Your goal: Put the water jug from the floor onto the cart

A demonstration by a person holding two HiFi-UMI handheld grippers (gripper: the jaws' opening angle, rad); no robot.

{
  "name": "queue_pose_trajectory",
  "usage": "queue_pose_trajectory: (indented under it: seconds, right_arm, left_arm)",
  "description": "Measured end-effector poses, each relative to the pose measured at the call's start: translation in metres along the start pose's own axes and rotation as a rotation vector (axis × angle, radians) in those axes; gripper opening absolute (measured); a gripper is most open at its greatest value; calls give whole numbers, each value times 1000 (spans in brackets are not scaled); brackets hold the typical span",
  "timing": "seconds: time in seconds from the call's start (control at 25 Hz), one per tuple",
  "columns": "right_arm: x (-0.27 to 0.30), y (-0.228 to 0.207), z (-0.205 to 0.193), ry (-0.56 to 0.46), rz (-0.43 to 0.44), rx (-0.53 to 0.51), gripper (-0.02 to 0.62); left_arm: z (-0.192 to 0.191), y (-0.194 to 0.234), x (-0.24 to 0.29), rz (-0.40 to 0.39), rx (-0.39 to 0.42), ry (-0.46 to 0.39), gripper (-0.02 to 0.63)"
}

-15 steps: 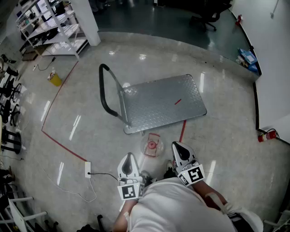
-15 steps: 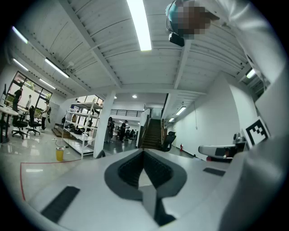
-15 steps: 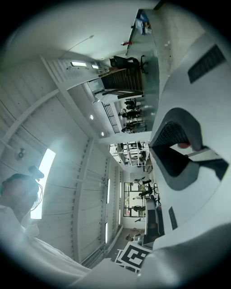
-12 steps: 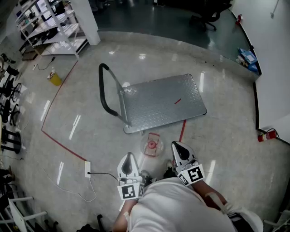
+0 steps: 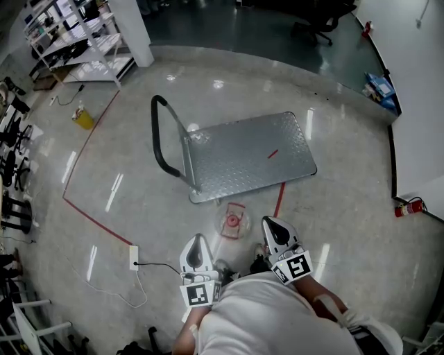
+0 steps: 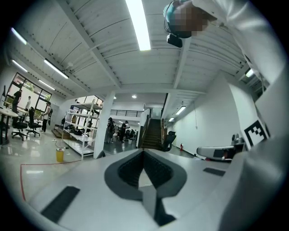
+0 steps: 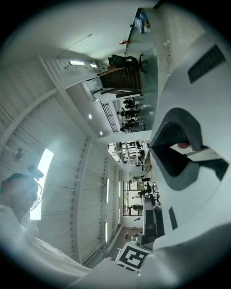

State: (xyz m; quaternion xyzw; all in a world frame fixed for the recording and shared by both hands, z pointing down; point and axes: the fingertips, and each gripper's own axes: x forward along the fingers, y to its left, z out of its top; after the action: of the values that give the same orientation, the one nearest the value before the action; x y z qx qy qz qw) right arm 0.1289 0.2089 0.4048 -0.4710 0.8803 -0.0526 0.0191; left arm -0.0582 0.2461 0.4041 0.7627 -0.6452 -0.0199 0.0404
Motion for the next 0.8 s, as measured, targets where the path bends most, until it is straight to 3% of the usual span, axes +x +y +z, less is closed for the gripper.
queue_pose_trajectory:
  seconds: [0.16, 0.32, 0.48, 0.64, 0.8]
  right_arm:
    - [10, -8, -13, 40, -30, -37, 12]
    - [42, -22, -70, 232, -20, -78, 15]
    - [80, -31, -171, 515, 58, -103, 24]
    - [99, -30, -290, 814, 142, -91, 177]
    - [84, -20, -397, 1066, 172, -104, 202]
  left_arm:
    - [-1, 3, 1, 6, -1, -1, 3]
    - [-5, 9, 5, 20, -8, 5, 3]
    - [-9, 16, 14, 28, -18, 12, 3]
    - [-23, 20, 26, 21, -20, 22, 3]
    - [-56, 25, 23, 37, -53, 84, 3]
